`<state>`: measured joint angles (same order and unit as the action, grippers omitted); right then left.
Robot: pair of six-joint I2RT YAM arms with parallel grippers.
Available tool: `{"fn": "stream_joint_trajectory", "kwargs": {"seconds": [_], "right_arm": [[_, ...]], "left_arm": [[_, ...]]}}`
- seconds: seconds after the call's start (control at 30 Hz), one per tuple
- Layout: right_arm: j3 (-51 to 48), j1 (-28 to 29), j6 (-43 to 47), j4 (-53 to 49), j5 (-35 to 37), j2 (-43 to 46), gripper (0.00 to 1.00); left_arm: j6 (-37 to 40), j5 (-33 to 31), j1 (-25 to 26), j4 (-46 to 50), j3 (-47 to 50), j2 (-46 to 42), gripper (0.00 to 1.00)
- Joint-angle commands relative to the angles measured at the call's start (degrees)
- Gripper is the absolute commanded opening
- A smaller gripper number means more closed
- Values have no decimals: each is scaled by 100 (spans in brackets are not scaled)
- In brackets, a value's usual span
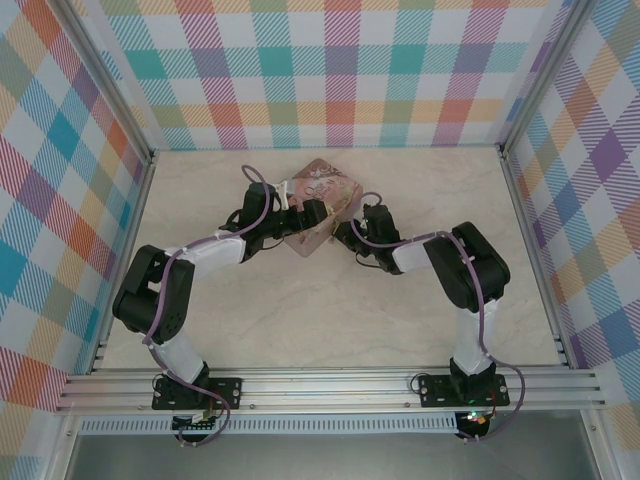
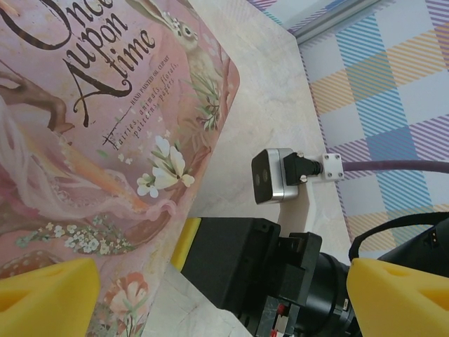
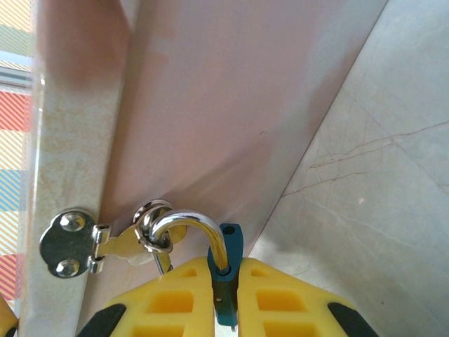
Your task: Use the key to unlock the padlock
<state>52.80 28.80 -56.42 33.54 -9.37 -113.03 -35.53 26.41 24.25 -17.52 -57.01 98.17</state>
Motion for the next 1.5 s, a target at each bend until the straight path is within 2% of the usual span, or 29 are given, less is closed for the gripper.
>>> {"fn": "stream_joint_trajectory", "kwargs": {"seconds": [0.0,0.9,1.17,1.47], "right_arm": [[219,-294,214,-408,256,176,12],[866,-735,448,-880,-610,55,12],[1007,-804,493,-1116,-344,75,12],[1361,-814,989,-2195,118,-50,12]], "left_arm": [[-113,-198,32,951,382,143,91],[-143,-348,62,926,585,66,92],[-163,-339,62,925,603,48,92],[-213,-330,62,891,624,41,93]]}}
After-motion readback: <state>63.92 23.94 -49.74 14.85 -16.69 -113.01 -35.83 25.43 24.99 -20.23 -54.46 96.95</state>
